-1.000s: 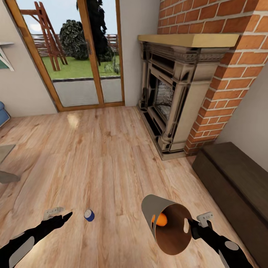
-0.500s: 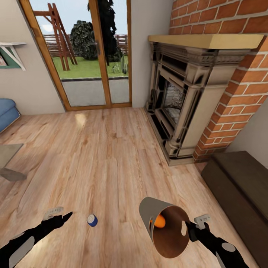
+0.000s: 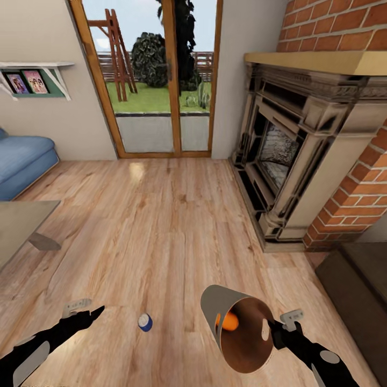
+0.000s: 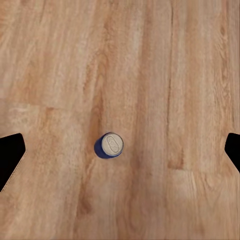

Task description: Put the three can of soda from the living room inside the tash can in the kitchen.

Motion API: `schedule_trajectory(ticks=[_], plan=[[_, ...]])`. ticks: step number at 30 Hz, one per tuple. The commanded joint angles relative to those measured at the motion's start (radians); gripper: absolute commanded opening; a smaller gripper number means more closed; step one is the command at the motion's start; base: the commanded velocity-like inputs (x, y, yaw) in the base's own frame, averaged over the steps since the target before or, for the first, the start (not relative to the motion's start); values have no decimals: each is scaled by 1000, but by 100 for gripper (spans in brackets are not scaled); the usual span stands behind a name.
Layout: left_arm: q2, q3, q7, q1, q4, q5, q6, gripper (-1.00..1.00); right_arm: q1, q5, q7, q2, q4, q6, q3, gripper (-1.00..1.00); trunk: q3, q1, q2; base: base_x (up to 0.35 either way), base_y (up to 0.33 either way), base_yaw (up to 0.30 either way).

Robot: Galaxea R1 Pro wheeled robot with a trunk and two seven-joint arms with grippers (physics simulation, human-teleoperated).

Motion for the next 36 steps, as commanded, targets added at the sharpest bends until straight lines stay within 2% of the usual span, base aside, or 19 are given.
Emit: schedule_trajectory(ticks=[1,11,19,23,24,26,27,28,30,31,34,35,36], plan=[[0,0,0,0,0,0,0,100,0,-12,8,0,-1,1,0,-100,1,0,0,173,0,248],[0,-1,1,0,0,0,0,100,-1,-12,8,4,10,1,0,-100,4,0,0,176,0,238],[0,-1,2,0,0,-1,0,100,-1,-14,8,6,12,1,-1,-100,5,0,0,224,-84,60],[-2,-1,8,0,1,-1,1,100,-4,-24,7,1,12,2,-41,-100,5,0,0,120,-59,4],[-6,-2,22,0,1,-1,3,100,-6,-25,7,-1,12,3,-61,-100,5,0,0,46,-23,2],[-13,-4,46,-1,-3,-3,14,100,-9,-26,7,-2,12,4,-78,-100,5,0,0,33,-16,1],[-20,-6,76,-5,-7,-4,55,100,-10,-26,7,-1,12,5,-88,-100,5,0,0,19,-9,1],[-36,-7,126,-22,-9,-4,135,100,-12,-25,6,0,11,8,-95,-100,5,0,0,12,-6,0],[-59,-9,184,-54,-9,-5,215,100,-13,-24,6,1,10,11,-99,-100,5,0,0,9,-4,0],[-82,-12,243,-103,-7,-12,288,100,-14,-23,6,3,10,12,-101,-100,5,0,0,5,-2,0],[-110,-20,330,-182,-2,-32,413,100,-15,-22,5,4,9,14,-102,-100,5,0,0,3,-2,0],[-131,-24,378,-222,5,-46,502,100,-15,-21,5,4,9,15,-102,-100,5,0,0,2,-1,0],[-145,-26,396,-238,10,-52,537,100,-15,-21,5,4,9,15,-102,-100,5,0,0,1,-1,0]])
